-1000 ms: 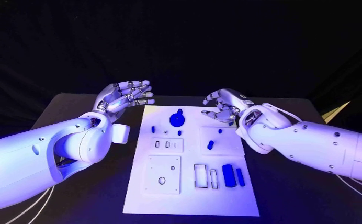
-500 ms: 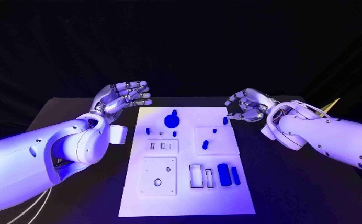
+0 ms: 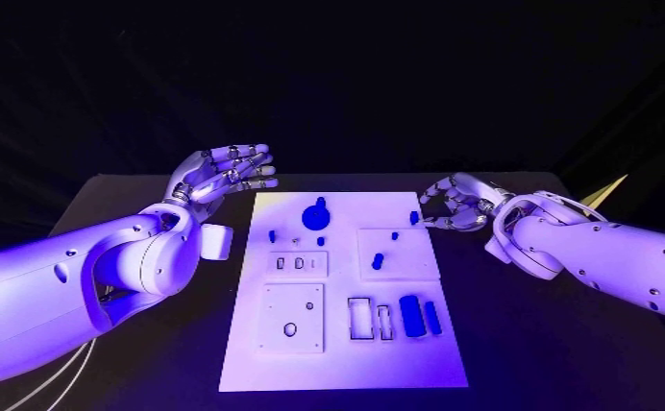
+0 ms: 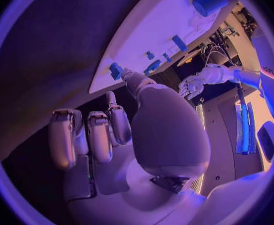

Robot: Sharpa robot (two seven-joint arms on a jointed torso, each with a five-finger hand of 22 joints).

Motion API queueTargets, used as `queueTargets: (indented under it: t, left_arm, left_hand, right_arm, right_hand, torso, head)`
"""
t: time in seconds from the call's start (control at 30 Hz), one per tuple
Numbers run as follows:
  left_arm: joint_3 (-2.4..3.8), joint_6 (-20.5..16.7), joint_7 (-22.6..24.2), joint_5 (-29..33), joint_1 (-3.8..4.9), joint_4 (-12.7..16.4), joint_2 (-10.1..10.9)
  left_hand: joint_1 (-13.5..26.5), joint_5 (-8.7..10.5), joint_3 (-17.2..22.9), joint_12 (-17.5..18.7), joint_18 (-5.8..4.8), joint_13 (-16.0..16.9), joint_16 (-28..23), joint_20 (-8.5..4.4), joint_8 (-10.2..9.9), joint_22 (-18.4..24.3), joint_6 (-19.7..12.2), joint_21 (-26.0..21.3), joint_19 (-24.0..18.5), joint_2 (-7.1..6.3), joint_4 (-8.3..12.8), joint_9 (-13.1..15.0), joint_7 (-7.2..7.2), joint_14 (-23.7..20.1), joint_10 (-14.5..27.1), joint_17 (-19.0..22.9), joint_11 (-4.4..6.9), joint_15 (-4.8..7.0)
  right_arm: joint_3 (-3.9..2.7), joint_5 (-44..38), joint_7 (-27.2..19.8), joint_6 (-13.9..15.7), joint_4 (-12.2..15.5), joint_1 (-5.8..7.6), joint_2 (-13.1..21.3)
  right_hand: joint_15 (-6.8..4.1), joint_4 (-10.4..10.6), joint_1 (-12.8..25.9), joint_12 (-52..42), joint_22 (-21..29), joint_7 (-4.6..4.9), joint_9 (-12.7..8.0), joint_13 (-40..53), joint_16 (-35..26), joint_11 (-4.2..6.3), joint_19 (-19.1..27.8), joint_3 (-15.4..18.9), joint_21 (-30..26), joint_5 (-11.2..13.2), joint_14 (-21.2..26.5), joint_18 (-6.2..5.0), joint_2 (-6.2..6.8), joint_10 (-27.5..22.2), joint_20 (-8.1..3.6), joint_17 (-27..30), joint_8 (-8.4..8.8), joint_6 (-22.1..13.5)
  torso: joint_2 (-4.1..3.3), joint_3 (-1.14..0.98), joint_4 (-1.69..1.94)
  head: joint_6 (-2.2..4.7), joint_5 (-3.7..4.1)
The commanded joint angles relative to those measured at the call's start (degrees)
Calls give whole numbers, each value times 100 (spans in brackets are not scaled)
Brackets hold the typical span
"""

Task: Assemble the parts on the task board

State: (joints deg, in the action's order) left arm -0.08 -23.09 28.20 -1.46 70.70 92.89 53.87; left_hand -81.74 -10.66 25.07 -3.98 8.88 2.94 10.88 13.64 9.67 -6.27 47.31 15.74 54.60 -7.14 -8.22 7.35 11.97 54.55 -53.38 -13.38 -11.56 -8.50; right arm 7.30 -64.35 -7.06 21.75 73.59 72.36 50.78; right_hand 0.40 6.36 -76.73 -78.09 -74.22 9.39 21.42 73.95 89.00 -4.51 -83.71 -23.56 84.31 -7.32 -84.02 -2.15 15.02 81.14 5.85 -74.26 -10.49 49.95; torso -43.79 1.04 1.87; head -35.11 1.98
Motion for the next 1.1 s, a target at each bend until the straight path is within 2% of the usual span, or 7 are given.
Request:
queueTargets:
  t: [0.03,0.37,0.67,1.1]
  left_arm:
    - [3,21,17,-4,1,5,-13]
    - [3,16,17,-4,1,-2,-13]
    - [3,18,13,-4,1,-8,-18]
    - [3,17,10,-4,1,-12,-20]
  left_hand:
    - [44,-84,28,25,134,76,47,-25,73,-106,43,108,110,-64,20,60,157,-32,-93,-89,45,4]
    - [44,-84,28,25,134,76,47,-25,73,-106,43,108,110,-64,20,60,157,-32,-93,-89,45,4]
    - [44,-84,28,25,134,76,47,-25,73,-106,43,108,110,-64,20,60,157,-32,-93,-89,45,4]
    - [44,-84,28,25,134,76,47,-25,73,-106,43,108,110,-64,20,60,157,-32,-93,-89,45,4]
  right_arm:
    - [0,-43,25,-30,-41,-40,-43]
    - [2,-73,109,-42,-156,-86,-181]
    - [4,-67,133,-66,-236,-101,-301]
    - [4,-73,161,-106,-267,-117,-377]
  right_hand:
    - [-6,-93,-143,-7,-1159,13,6,458,94,-10,-336,41,10,-67,-593,67,-87,-155,35,-1557,111,-35]
    - [-19,-55,-119,-118,-1212,-17,44,558,99,14,-376,-29,76,-69,-597,84,-238,-47,30,-1570,30,167]
    - [-66,-24,-83,-193,-1255,-73,52,630,100,63,-407,-221,128,-70,-598,97,-413,37,-8,-1574,-9,326]
    - [-90,-44,-90,-243,-1300,-96,54,678,100,87,-438,-316,188,-69,-598,113,-473,88,-31,-1574,-21,385]
  torso:
    - [2,11,-1]
    - [8,17,-3]
    - [7,12,-5]
    - [11,15,-12]
  head:
    - [-12,8]
    - [-35,-6]
    - [-47,-17]
    - [-61,-37]
